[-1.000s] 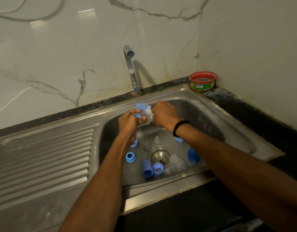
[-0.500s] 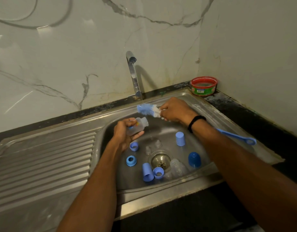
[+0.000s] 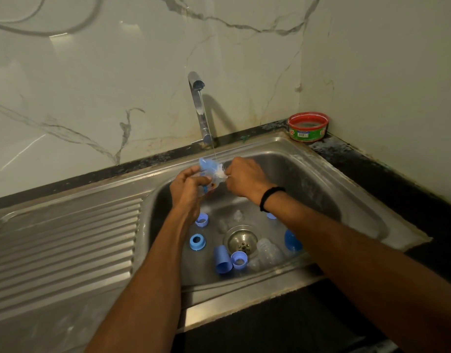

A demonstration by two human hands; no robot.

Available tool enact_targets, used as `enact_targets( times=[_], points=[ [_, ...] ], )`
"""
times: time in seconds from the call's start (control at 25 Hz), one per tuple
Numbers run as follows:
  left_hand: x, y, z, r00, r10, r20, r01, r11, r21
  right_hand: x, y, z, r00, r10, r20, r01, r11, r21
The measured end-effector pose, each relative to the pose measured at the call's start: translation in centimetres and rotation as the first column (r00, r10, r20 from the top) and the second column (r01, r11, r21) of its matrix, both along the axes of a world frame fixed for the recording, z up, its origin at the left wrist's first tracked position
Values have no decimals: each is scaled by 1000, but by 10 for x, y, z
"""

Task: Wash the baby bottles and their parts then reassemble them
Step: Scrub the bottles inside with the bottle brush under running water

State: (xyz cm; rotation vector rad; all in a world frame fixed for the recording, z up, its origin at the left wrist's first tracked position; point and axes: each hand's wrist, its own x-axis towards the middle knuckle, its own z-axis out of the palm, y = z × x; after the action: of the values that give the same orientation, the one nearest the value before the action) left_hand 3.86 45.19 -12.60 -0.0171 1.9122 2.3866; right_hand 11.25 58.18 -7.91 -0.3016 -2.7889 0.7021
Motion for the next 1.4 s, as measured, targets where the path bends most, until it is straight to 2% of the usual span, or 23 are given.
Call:
enact_targets(
  times=[0.08,0.24,0.36,0.48,0.64,0.76,0.96,1.08,1.2,1.32,1.4],
  points=[
    [-3,-3,-1,998,40,-39,-42,999,-32,-1,2,0,1000,16,17,-16,1000,19],
    [3,5,5,997,-27,-78,26,1000,-14,-2,9,4,999,-40,0,40,999,33],
    [5,9,8,993,-51,-109,44,997,-67,-1,15,7,999,-45,2,44,998,48],
    [3,1,8,995,42,-86,-46,998,-48,0,8,3,1000,-3,20,2,999,49],
    [9,8,9,987,-51,-155,25,986,-165,-3,4,3,998,-62,10,62,996,57],
    [8,8,15,988,-12,-157,-10,991,-135,-3,11,4,999,-23,42,20,997,68],
    [9,2,14,988,33,-152,-49,994,-102,-2,3,2,1000,-20,-3,20,997,73],
    [11,6,12,986,-30,-166,6,990,-143,-3,2,-1,998,-60,-9,61,996,67],
    [8,3,13,988,44,-146,-62,991,-116,-3,1,-2,999,-44,2,44,997,69],
    [12,6,13,987,-32,-159,6,987,-160,2,0,2,998,-61,-19,62,997,48],
    [13,8,15,988,9,-156,-32,989,-144,3,-1,0,998,-54,-26,55,998,37]
  ],
)
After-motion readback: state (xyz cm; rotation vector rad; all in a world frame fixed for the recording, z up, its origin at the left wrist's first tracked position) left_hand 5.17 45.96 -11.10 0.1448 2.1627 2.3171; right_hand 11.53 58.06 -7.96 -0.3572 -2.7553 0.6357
